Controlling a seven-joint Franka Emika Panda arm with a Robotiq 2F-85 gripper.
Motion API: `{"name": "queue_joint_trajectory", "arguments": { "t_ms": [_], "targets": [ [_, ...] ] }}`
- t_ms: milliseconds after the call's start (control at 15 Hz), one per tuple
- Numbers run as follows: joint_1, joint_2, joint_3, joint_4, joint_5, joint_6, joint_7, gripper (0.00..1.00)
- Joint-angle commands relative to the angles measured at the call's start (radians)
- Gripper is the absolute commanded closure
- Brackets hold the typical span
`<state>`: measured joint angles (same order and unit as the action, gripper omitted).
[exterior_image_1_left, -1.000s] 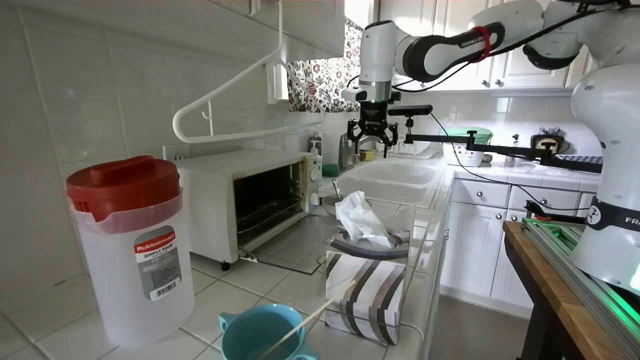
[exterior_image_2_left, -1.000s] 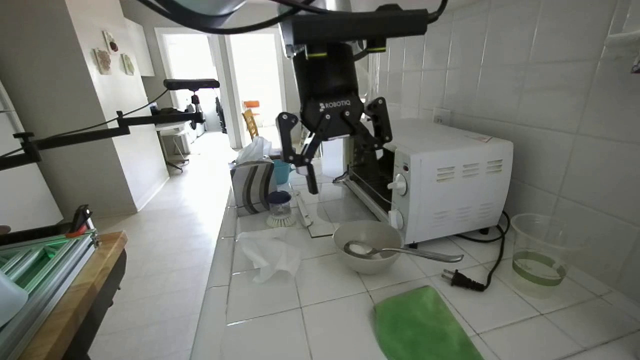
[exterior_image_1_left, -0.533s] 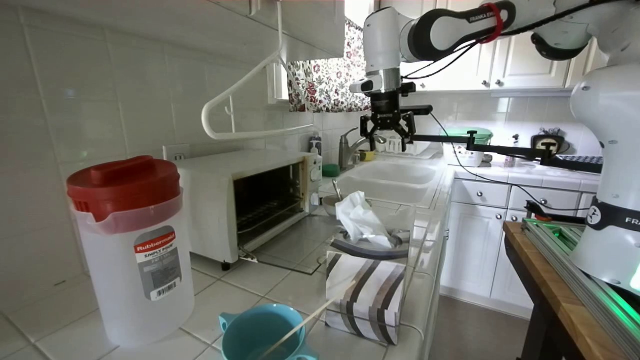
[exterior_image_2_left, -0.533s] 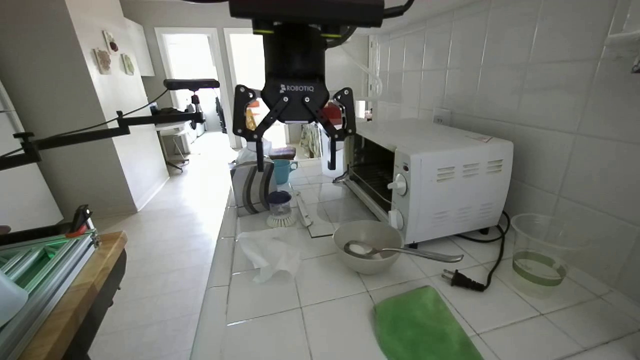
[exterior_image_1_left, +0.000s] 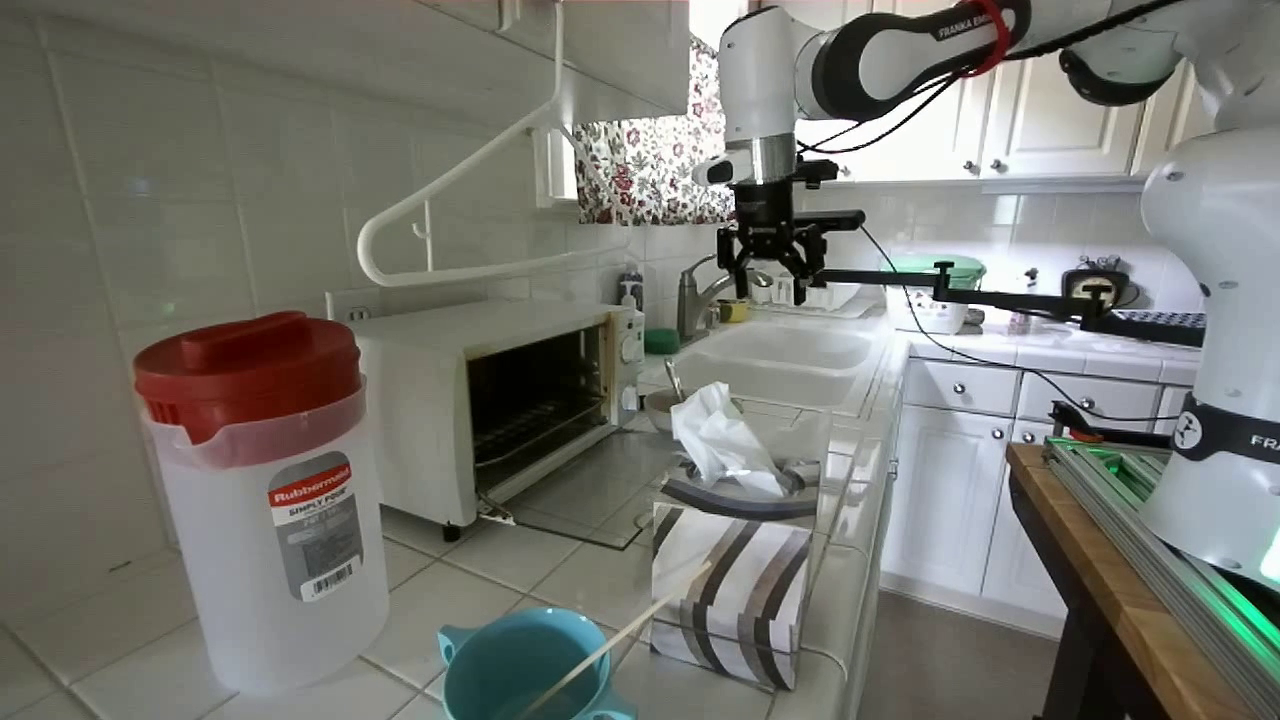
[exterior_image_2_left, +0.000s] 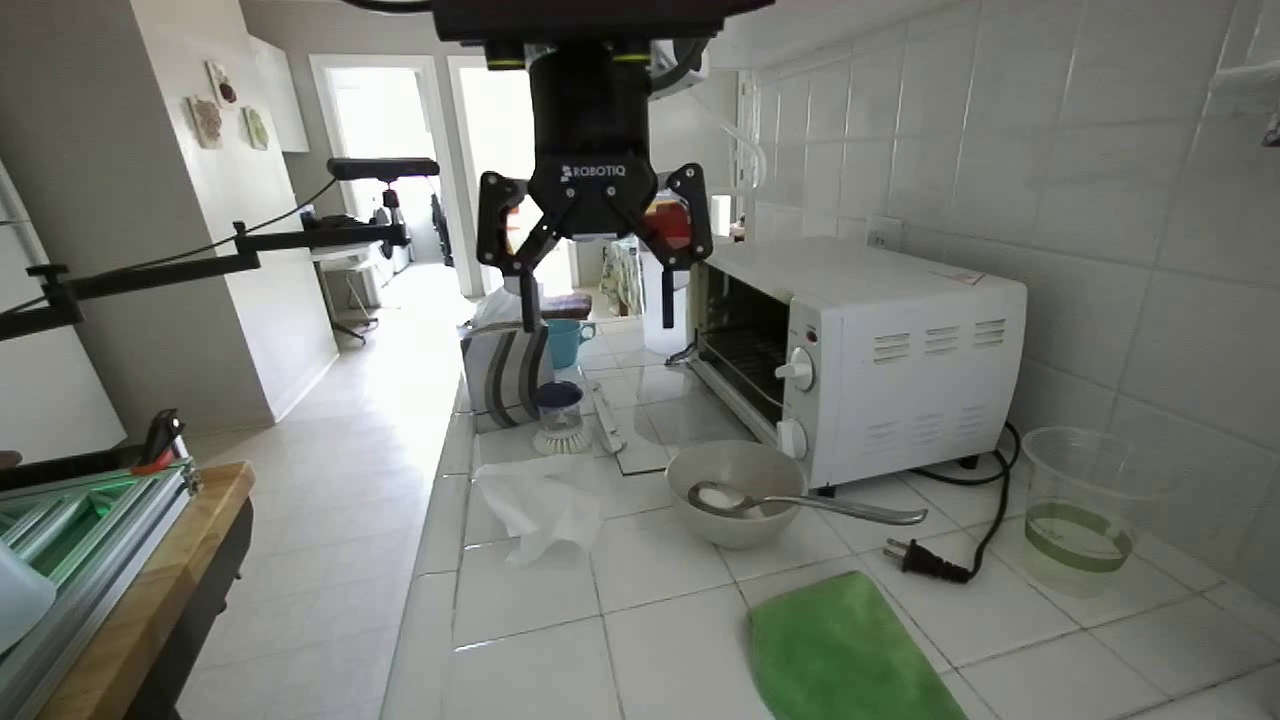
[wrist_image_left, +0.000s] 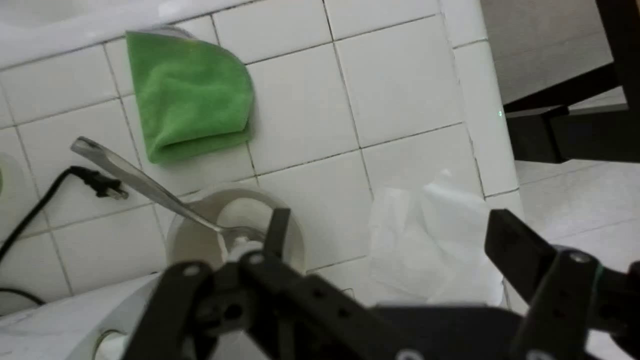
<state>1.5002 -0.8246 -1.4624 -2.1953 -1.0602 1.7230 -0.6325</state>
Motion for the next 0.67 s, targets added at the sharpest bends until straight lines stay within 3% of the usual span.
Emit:
{"name": "queue_joint_trajectory", "arguments": {
  "t_ms": [0,200,600],
  "targets": [
    [0.059,0.112,-0.024,0.015,0.073,0.007,0.195,0.00],
    [0.091,0.172,-0.039,0.016,0.135,0.022,0.339,0.00],
    [0.078,0.283,-0.067,0.017,0.348,0.069,0.529,0.00]
  ]
}}
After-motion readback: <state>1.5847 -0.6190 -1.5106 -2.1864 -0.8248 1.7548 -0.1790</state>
